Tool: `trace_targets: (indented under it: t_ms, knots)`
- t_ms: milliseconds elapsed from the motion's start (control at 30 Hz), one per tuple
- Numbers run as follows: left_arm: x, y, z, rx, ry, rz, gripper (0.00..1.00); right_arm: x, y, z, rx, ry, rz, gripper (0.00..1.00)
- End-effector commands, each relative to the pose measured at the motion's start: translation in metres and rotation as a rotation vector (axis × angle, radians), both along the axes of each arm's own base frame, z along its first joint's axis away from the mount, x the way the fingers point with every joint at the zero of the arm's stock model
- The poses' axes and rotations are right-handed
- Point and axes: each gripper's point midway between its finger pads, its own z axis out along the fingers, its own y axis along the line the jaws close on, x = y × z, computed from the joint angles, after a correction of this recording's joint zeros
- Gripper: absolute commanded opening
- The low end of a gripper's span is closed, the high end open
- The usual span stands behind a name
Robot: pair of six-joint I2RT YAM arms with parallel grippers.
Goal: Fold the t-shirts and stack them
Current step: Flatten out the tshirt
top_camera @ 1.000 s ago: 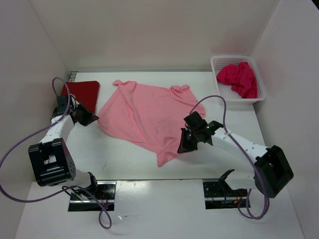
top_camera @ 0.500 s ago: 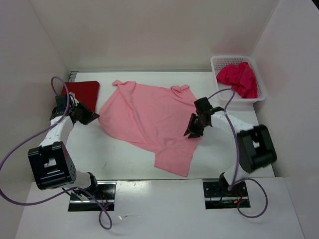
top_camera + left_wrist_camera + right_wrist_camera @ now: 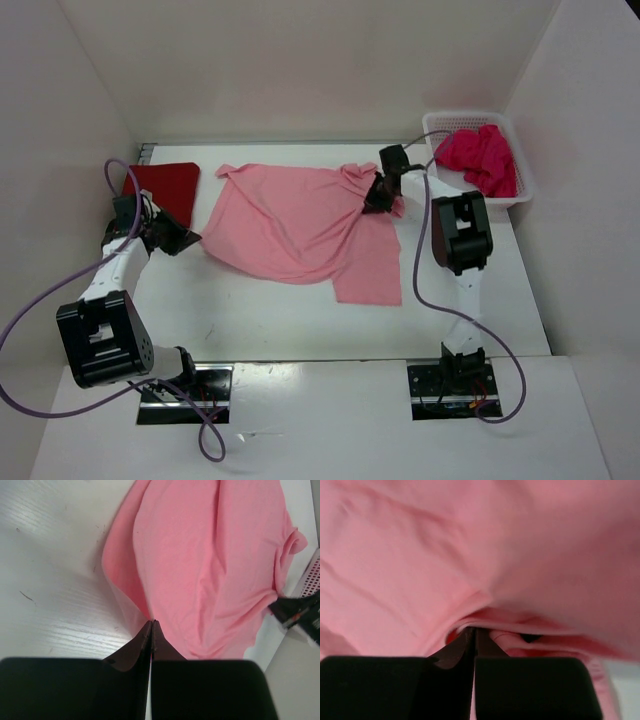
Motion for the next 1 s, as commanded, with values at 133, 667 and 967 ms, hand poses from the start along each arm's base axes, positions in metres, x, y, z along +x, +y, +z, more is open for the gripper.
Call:
trace_targets:
  t_ms: [133,667,967]
  knots:
    - [0.003,0.005,0.007,0.024,-0.019,0.023,0.0,0.069,0.011,0.037,-0.028,-0.092,0.047,0.16]
    - [0.012,0.0,0.013,0.0,-0.057,-0.01,0.0,-0.146,-0.079,0.057,0.059,-0.094,-0.31,0.44]
    - [0.014,-0.015,0.015,-0.02,-0.08,-0.062,0.0,-0.177,-0.095,0.014,0.013,0.072,-0.322,0.45]
